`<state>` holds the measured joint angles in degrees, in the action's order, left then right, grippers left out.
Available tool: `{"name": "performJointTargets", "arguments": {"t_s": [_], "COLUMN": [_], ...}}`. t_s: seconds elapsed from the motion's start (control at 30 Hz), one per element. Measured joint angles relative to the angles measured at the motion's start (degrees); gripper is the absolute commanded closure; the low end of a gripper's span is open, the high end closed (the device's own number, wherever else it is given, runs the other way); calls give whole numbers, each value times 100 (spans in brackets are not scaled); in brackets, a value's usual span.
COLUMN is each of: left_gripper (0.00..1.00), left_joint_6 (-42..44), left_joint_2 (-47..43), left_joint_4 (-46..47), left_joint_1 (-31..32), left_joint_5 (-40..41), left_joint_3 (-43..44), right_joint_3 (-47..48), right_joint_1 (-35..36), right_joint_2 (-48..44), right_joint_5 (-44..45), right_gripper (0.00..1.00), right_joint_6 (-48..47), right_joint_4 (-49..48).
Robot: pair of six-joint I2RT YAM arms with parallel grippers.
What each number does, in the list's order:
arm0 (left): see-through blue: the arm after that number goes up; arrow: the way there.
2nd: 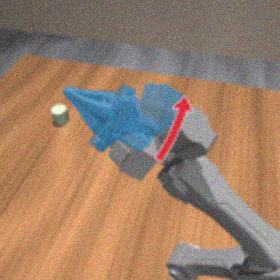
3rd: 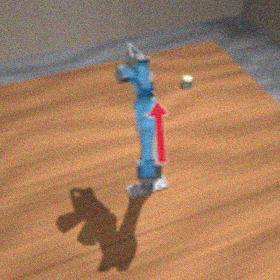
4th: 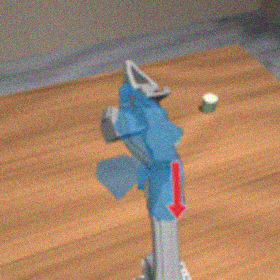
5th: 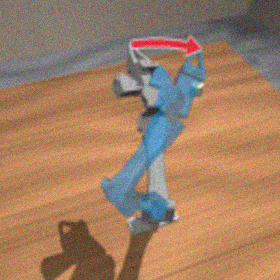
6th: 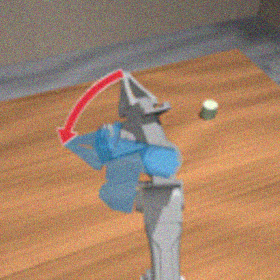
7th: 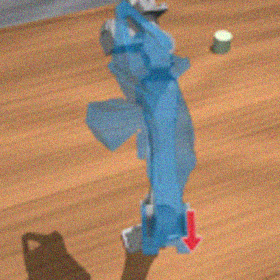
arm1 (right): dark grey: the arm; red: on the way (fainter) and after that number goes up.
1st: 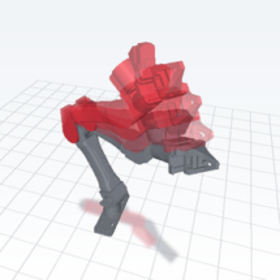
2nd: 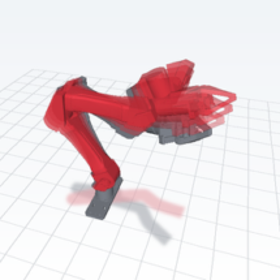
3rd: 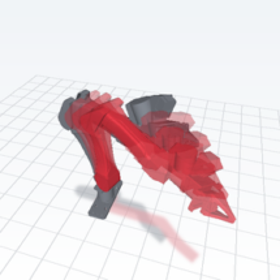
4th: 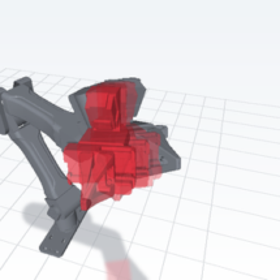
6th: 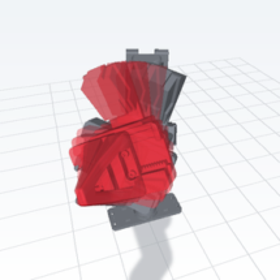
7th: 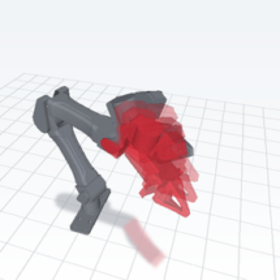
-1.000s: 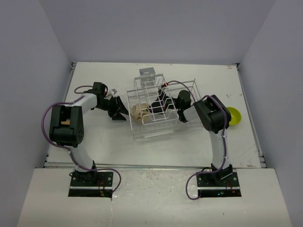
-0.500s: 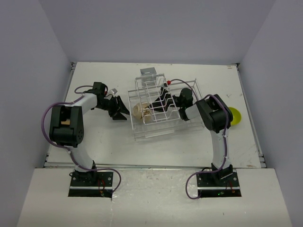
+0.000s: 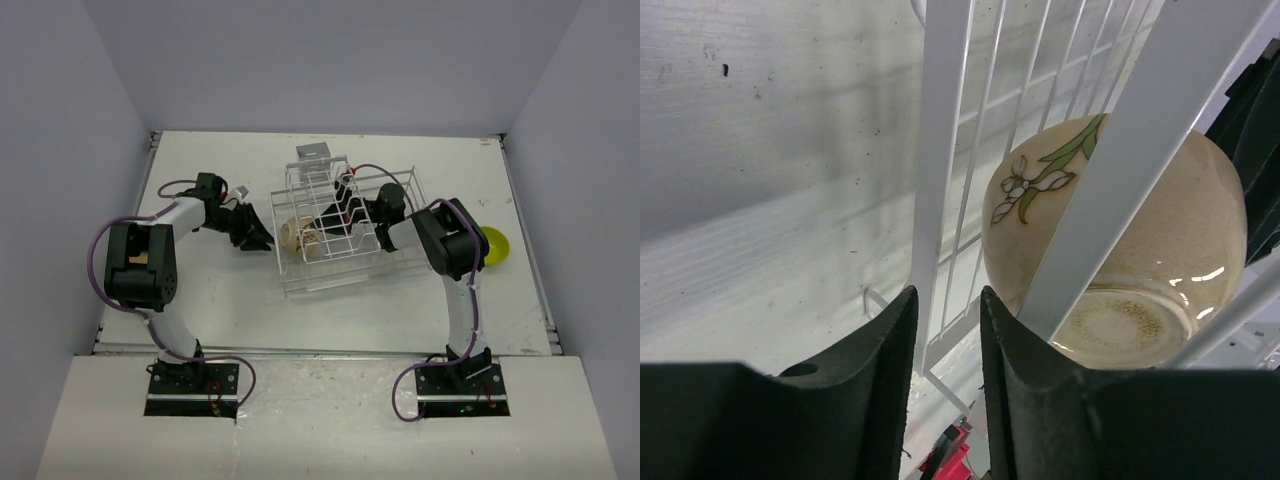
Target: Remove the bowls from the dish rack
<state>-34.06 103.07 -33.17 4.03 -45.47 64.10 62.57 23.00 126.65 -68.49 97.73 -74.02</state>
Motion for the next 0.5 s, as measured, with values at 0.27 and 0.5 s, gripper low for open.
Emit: {"name": "performJointTargets", "arguments": {"t_s": [0.27,0.5], "left_gripper": [70,69], "left_joint_6": [4,2], "left_joint_2": [0,9], "left_joint_4": [61,79], "left_joint_1": [0,0], "left_joint_5": [-103,-151], "left_joint_3": [9,13], "right_joint_3": [162,247], "right_joint_1": [61,81], "right_joint_2": [146,201], "right_joint_5": [-22,-26], "right_gripper": [98,89], "right_joint_6": [66,162], "right_joint_4": [17,-17]}}
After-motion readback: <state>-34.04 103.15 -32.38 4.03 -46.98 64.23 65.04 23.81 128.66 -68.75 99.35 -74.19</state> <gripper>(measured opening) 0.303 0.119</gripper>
